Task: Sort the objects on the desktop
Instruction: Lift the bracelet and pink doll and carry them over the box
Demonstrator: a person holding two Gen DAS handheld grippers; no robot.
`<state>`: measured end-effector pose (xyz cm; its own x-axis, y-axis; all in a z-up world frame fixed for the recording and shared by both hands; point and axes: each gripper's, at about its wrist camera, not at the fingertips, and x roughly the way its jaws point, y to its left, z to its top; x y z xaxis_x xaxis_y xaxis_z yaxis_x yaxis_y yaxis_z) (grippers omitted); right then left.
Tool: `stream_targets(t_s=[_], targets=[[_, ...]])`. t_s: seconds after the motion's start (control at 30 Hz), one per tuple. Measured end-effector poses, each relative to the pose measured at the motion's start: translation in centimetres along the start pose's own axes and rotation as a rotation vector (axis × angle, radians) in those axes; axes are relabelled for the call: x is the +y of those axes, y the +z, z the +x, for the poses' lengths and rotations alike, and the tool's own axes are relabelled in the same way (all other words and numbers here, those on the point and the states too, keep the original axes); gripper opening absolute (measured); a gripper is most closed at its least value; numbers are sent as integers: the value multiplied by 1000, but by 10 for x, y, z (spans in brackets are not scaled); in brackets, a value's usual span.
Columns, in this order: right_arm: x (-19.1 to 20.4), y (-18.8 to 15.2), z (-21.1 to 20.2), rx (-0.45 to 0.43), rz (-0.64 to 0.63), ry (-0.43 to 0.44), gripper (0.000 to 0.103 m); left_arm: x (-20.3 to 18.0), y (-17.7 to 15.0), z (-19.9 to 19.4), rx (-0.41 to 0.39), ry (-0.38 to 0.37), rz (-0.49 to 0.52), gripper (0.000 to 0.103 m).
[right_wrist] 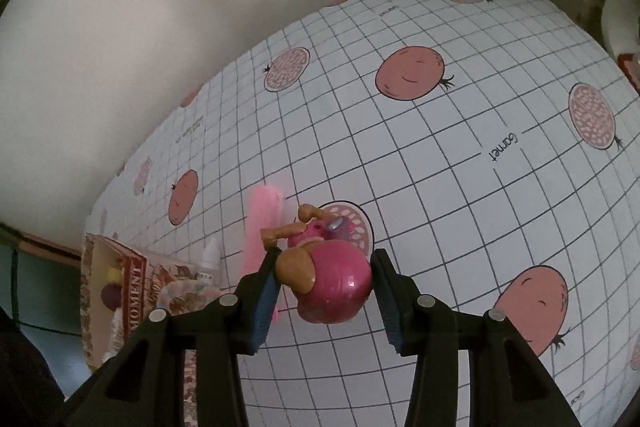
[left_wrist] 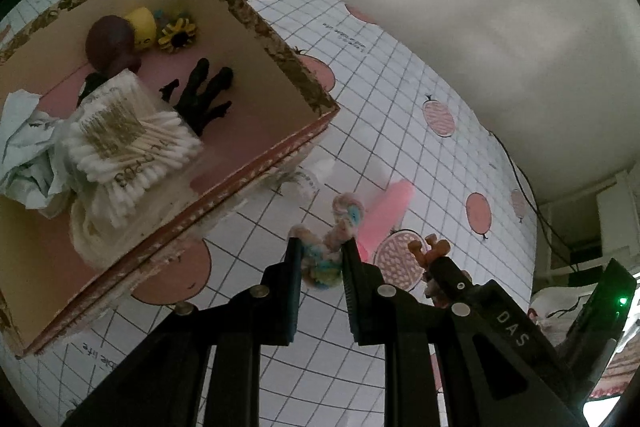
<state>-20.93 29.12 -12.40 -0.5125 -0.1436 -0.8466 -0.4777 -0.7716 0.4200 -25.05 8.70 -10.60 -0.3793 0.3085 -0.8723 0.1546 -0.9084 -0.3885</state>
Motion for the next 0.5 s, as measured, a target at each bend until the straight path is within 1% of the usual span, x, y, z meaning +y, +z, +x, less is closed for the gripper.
stream_targets(t_s=[0.33, 0.5], targets=[[6, 9, -40, -126, -12, 103, 48, -3, 4, -13, -45, -37, 18, 20], [17, 13, -68, -229, -22, 130, 48, -10, 8, -33, -110, -100, 51, 20]])
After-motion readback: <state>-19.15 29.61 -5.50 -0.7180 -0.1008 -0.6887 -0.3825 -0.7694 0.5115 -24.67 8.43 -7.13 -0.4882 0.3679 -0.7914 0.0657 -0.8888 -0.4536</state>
